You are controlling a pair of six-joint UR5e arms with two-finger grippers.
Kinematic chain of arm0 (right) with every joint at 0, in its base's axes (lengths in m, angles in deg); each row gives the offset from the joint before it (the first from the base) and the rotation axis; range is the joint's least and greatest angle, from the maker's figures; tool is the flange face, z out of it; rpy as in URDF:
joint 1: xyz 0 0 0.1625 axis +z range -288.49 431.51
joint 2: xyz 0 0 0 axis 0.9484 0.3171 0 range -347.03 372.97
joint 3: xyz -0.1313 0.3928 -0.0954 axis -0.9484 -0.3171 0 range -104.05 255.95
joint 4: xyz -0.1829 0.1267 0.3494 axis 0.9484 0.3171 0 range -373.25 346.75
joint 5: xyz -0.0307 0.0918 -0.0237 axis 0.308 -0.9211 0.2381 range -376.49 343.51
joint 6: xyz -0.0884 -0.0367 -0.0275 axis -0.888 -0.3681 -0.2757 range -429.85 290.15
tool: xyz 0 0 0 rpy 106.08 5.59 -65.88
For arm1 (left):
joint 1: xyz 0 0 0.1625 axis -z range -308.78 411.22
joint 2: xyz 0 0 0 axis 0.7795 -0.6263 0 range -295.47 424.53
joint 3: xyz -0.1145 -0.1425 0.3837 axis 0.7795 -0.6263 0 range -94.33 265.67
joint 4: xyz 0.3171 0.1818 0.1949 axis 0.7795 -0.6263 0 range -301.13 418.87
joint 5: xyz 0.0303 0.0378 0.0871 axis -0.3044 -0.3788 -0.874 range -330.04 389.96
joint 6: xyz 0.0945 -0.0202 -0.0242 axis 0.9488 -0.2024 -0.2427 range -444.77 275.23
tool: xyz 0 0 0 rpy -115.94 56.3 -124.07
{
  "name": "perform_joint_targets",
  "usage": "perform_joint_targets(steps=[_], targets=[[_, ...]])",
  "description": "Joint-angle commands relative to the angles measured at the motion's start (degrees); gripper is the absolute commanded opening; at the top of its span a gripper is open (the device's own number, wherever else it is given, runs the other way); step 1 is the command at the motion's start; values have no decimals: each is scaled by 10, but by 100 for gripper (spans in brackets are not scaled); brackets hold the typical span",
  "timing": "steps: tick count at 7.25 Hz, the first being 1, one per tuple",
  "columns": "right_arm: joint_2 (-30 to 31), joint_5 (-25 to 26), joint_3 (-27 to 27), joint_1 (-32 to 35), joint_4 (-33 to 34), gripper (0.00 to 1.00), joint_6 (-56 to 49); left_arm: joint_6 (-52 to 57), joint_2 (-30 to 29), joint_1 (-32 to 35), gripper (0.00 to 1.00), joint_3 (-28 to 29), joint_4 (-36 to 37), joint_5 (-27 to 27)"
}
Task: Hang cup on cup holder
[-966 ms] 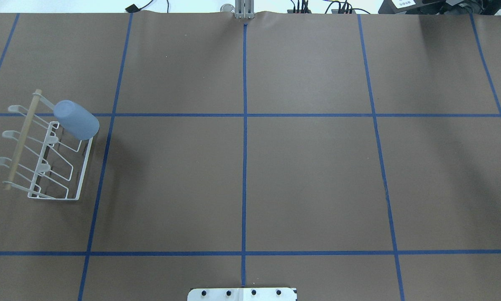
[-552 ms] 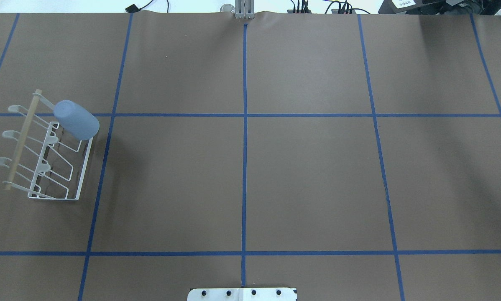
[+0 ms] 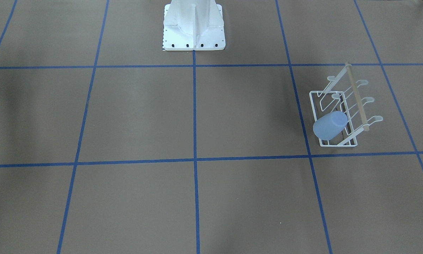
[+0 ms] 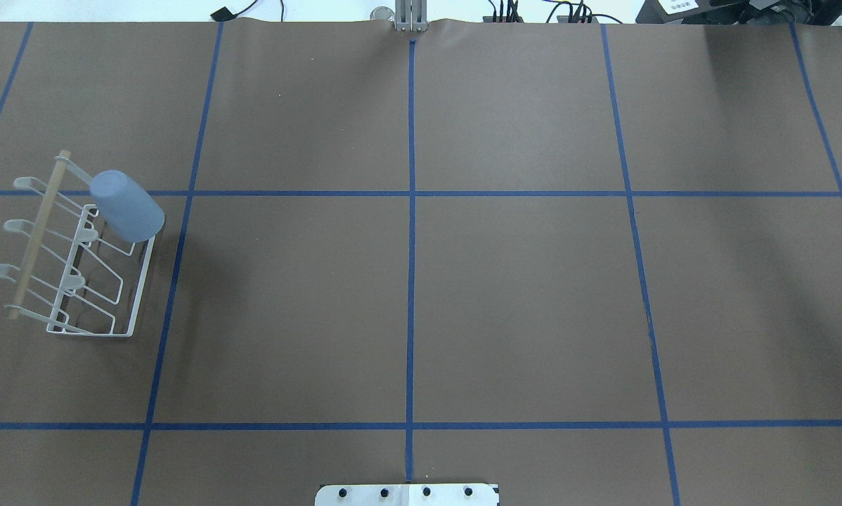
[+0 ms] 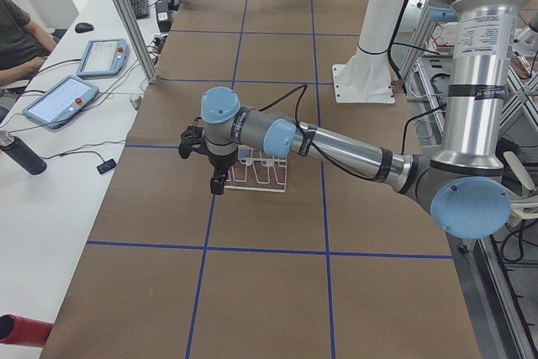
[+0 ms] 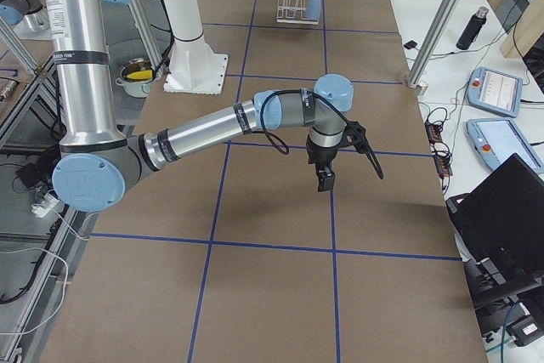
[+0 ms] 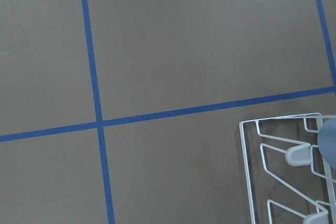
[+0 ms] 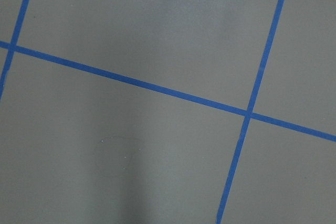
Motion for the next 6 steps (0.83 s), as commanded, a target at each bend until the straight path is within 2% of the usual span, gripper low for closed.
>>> perform_joint_targets(steps=[1,6], targets=[[0,-6,1,0,0,100,2,1,1,0,98,-1,0,-1],[8,-29,16,-1,-1,100,13,-2,5,0,98,-18,-1,1]])
